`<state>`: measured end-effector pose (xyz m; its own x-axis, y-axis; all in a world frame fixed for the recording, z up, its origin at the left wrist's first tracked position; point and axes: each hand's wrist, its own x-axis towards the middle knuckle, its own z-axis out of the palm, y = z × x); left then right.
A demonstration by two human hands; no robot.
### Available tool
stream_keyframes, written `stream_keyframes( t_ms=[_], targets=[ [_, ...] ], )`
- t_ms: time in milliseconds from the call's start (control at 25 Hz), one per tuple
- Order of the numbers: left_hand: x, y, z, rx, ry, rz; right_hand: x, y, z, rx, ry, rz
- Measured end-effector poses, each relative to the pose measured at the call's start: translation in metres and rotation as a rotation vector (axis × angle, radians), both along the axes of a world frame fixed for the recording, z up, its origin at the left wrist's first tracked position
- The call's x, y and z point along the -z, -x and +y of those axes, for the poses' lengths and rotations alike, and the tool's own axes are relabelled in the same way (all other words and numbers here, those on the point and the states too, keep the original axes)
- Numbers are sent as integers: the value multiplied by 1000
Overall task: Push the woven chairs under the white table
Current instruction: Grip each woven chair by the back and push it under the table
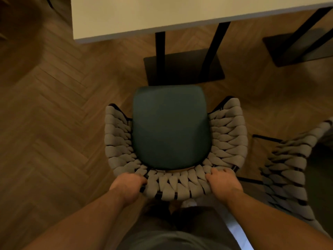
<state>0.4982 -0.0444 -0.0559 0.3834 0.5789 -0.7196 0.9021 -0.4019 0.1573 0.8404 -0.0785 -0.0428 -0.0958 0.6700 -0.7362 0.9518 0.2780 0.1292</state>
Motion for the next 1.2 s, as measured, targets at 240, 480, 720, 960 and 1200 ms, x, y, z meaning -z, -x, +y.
stream_keyframes(
  t_ms=[240,480,720,960,1200],
  targets=[
    [-4,-5,38,-103,-6,-5,2,-14,56,-70,-49,43],
    [-11,-24,59,-213,-86,26,-2,-33,110,-169,-70,121],
    [-21,-36,96,-192,-132,45,4,-48,154,-217,-85,168],
    [-20,-31,143,-177,-145,-14,0,-46,199,-188,-89,148],
    [-17,-10,159,-174,-114,-10,-7,-24,209,-158,-46,105]
  ],
)
